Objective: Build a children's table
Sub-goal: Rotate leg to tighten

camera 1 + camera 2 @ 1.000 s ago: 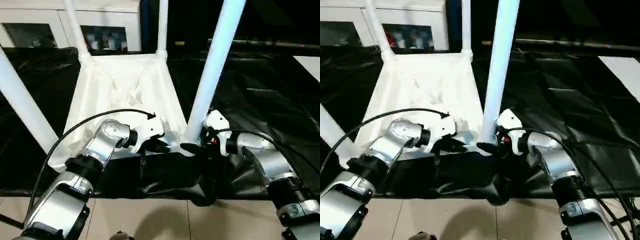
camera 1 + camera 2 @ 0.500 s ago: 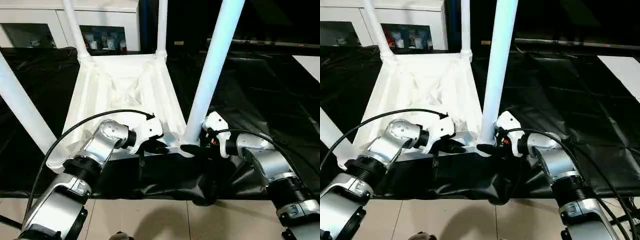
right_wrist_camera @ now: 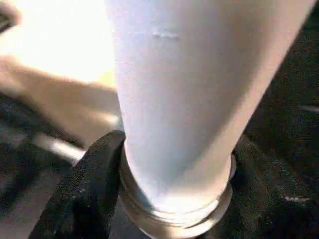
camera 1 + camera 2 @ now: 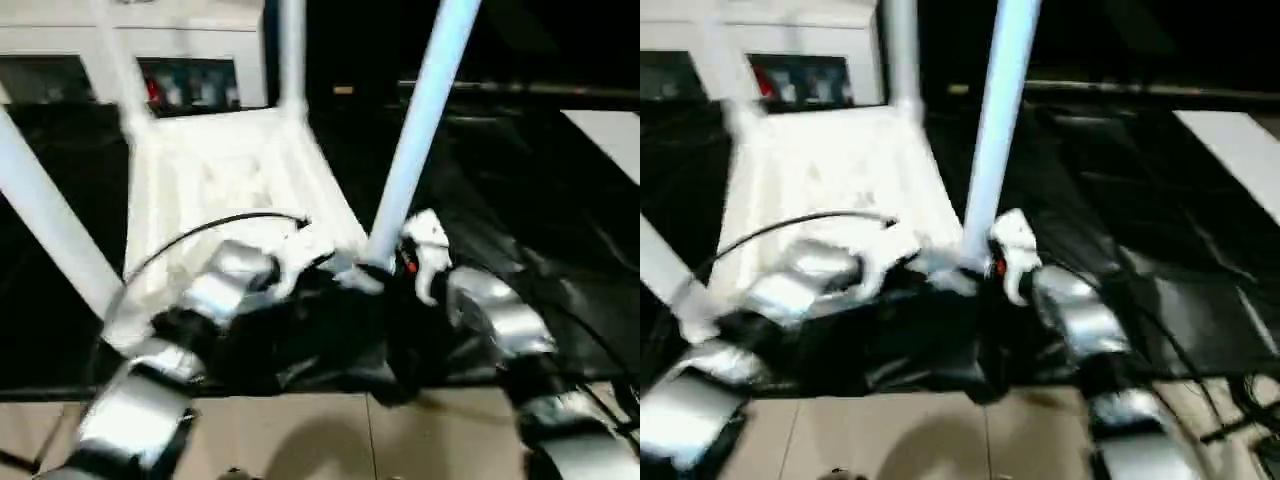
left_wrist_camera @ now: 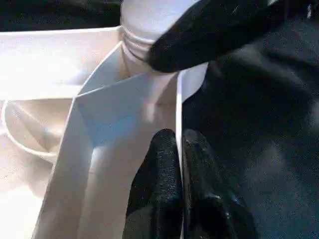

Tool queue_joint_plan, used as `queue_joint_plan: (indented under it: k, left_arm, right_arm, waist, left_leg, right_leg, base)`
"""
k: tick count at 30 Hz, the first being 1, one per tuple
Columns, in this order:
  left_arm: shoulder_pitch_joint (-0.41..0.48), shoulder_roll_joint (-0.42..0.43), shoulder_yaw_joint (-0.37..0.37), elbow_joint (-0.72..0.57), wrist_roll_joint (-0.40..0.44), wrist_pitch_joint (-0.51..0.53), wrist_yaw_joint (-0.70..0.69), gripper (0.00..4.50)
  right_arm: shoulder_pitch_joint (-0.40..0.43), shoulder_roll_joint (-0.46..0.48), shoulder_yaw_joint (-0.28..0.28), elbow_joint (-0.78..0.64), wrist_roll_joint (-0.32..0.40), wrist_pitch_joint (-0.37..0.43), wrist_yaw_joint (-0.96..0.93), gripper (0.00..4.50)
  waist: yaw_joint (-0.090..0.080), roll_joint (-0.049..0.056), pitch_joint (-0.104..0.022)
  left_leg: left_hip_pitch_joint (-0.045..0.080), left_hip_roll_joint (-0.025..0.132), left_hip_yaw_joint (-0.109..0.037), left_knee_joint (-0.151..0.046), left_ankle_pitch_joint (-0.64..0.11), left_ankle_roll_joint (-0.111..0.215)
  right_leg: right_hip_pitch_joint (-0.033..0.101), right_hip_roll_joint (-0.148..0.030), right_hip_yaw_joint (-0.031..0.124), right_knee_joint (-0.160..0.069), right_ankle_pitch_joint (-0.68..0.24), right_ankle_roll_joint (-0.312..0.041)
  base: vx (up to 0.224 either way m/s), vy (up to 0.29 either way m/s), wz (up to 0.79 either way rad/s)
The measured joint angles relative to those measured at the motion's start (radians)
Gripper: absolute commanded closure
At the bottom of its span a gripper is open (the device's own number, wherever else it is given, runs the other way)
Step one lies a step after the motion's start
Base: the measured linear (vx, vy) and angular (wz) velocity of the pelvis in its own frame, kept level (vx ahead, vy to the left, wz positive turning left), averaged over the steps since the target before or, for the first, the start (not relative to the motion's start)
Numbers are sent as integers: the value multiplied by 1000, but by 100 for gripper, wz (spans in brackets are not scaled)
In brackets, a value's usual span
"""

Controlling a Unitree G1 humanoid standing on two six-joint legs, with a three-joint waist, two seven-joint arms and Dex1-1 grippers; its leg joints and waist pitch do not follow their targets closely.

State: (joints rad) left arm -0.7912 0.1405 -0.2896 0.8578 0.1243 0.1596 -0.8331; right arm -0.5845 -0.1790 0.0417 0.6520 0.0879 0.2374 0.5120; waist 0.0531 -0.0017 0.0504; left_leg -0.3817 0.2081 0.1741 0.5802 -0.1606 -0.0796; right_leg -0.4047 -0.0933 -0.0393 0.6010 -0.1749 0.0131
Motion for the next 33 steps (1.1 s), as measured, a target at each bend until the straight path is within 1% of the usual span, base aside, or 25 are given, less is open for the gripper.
queue_joint_plan:
  k: [3, 4, 6, 9, 12, 13, 14, 15, 17, 19, 21, 24, 26, 29, 33]
  left_arm:
    - [-52, -86, 20, 81, 6, 39, 176, 450]
    - [-55, -98, 20, 87, 9, 40, 203, 450]
    - [-66, -118, 20, 103, 11, 43, 243, 450]
    - [-70, -126, 19, 103, 22, 43, 249, 450]
    - [-73, -126, 21, 111, 27, 39, 251, 450]
    - [-79, -126, 21, 121, 26, 35, 252, 450]
    - [-83, -126, 22, 131, 26, 31, 252, 450]
    - [-85, -124, 22, 137, 26, 26, 252, 450]
    - [-87, -118, 21, 143, 27, 14, 249, 450]
    - [-87, -114, 18, 146, 27, 0, 236, 450]
    - [-86, -106, 15, 145, 28, -11, 214, 450]
    - [-79, -80, 10, 138, 28, -30, 171, 450]
    - [-65, -52, 0, 120, 28, -59, 124, 450]
    - [-36, 7, -12, 87, 27, -113, 35, 450]
    - [1, 75, -28, 41, 26, -189, -92, 450]
  right_arm:
    - [-67, 67, -50, 93, -7, -2, -227, 173]
    - [-78, 75, -57, 110, -7, -6, -261, 173]
    - [-97, 85, -60, 139, -9, -22, -311, 173]
    - [-105, 91, -53, 158, -26, -44, -318, 173]
    - [-116, 97, -54, 183, -39, -64, -320, 173]
    - [-116, 98, -57, 190, -39, -74, -317, 118]
    - [-116, 97, -58, 195, -39, -81, -317, 118]
    - [-116, 96, -58, 197, -39, -89, -315, 104]
    - [-115, 83, -53, 197, -41, -96, -295, 94]
    - [-110, 67, -43, 189, -41, -108, -261, 72]
    - [-91, 35, -35, 157, -41, -121, -215, 57]
    - [-59, -9, -18, 92, -39, -118, -114, 57]
    - [-17, -63, 11, 12, -35, -110, -17, 57]
    - [48, -144, 36, -101, -3, -90, 139, 57]
    - [131, -224, 49, -227, 40, -50, 281, 57]
  waist:
    - [-5, 0, 0]
    - [-5, 1, 0]
    - [-4, 2, -1]
    - [-2, 2, -1]
    - [-4, 2, -1]
    - [-4, 2, -1]
    - [-4, 2, -1]
    - [-4, 2, -1]
    - [-3, 3, 0]
    - [-2, 3, 0]
    - [1, 4, 0]
    - [2, 3, 0]
    - [8, 2, 1]
    - [11, 1, 1]
    - [14, 1, 1]
  left_leg:
    - [-1, 0, -1, -1, 0, 0]
    - [-1, 0, -1, -1, 0, 0]
    - [-1, 0, -1, -1, 0, 0]
    - [-2, 0, 0, -2, 0, 0]
    - [-2, 0, 0, -1, 0, 0]
    - [-2, 0, 0, -1, 0, 0]
    - [-2, 0, 0, -1, 0, 0]
    - [-2, 0, 0, -1, 0, 0]
    - [-2, 0, 0, -1, 0, 0]
    - [-2, 0, 0, -2, 0, 0]
    - [-2, 0, 0, -3, 0, 0]
    - [-2, 0, 0, -3, 0, 0]
    - [-2, 0, 0, -4, 0, 0]
    - [-2, 0, 0, -4, 0, 0]
    - [-2, 0, 0, -3, 0, 0]
  right_leg:
    - [-1, 0, 0, 0, 1, 1]
    - [0, 0, 0, 0, 1, 1]
    - [0, 0, -1, 0, 4, -3]
    - [0, 1, -2, 0, 3, -2]
    - [0, 1, -2, -1, 3, -2]
    - [0, 1, -2, -1, 3, -2]
    - [0, 1, -2, -1, 3, -2]
    - [0, 1, -2, -1, 3, -3]
    - [0, 1, -2, -1, 3, -2]
    - [0, 1, -2, -1, 3, -2]
    - [0, 1, -2, -1, 3, -2]
    - [-1, 1, -3, -1, 3, -2]
    - [-1, 1, -3, -1, 3, -2]
    - [0, 1, -3, -1, 3, -2]
    - [0, 1, -3, -1, 3, -2]
  base:
    - [0, 0, 0]
    - [0, 0, 0]
    - [0, 0, 0]
    - [0, 0, 0]
    - [0, 0, 0]
    - [0, 0, 0]
    - [0, 0, 0]
    - [0, 0, 0]
    - [0, 0, 0]
    - [0, 0, 0]
    - [0, 0, 0]
    - [0, 0, 0]
    - [0, 0, 0]
    - [0, 0, 0]
    - [0, 0, 0]
